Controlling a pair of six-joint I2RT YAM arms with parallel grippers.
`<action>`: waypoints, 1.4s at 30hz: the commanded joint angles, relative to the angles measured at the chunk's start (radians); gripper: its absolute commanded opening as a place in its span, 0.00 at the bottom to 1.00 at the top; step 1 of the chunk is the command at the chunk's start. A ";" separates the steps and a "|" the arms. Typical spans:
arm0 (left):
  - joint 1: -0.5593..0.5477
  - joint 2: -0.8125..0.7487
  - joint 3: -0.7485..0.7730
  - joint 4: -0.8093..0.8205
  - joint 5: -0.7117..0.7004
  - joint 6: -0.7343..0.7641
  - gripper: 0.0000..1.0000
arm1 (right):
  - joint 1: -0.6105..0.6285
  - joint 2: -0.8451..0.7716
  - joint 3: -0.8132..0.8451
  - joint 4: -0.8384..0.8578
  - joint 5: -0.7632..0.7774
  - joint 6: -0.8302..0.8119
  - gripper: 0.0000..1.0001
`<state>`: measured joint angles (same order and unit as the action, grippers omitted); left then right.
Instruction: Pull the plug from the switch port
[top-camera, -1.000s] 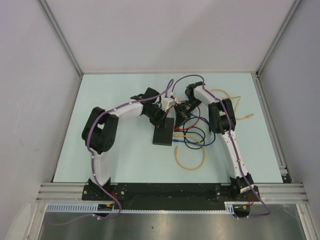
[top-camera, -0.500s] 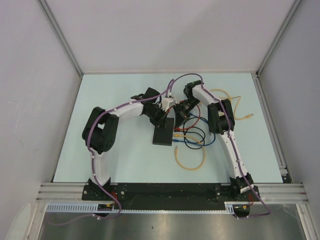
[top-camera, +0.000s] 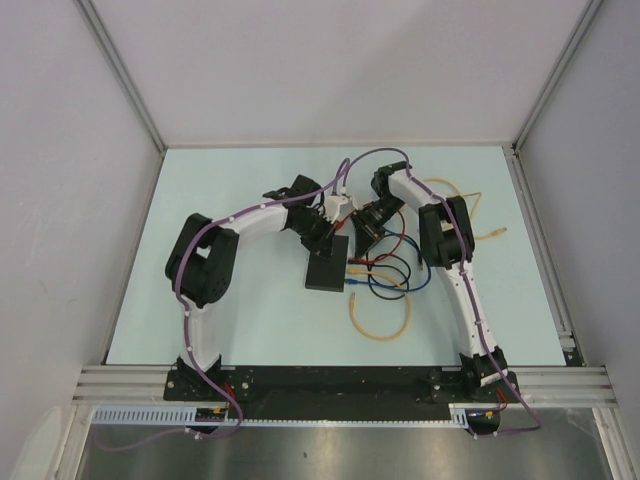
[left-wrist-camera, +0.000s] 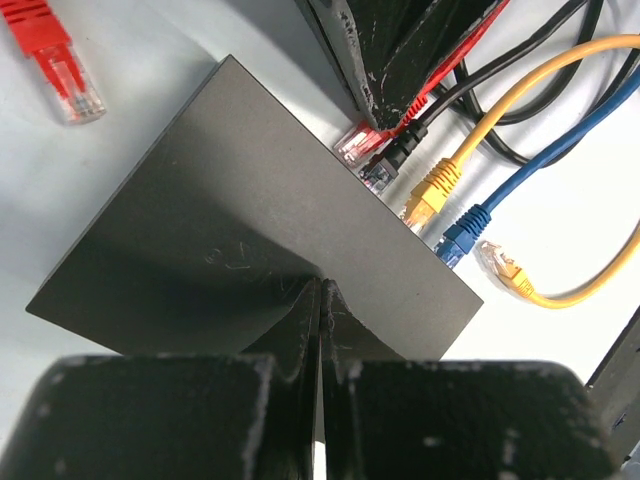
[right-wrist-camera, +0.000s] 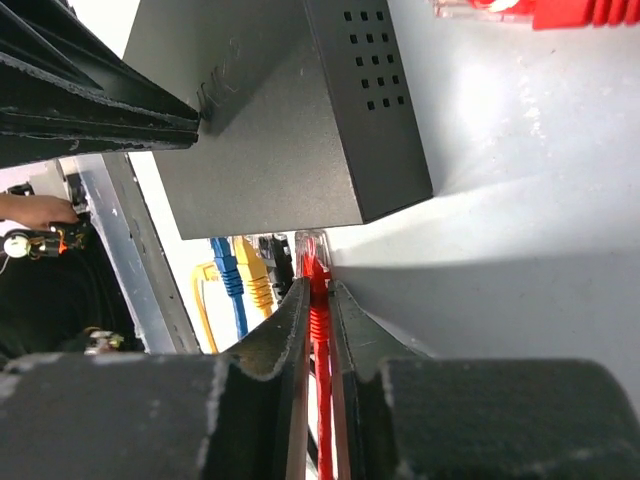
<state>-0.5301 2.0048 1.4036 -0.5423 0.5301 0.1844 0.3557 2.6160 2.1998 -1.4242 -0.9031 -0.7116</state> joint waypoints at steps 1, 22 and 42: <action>-0.015 0.107 -0.058 -0.091 -0.145 0.055 0.00 | 0.003 0.030 0.040 -0.044 0.155 -0.071 0.00; -0.016 0.112 -0.051 -0.088 -0.143 0.050 0.00 | -0.129 -0.274 -0.048 0.430 0.467 0.239 0.43; -0.025 0.124 -0.043 -0.093 -0.148 0.049 0.01 | -0.172 -0.177 -0.124 0.407 0.604 0.276 0.14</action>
<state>-0.5331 2.0144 1.4166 -0.5503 0.5343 0.1844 0.1776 2.4180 2.0998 -1.0313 -0.3351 -0.4412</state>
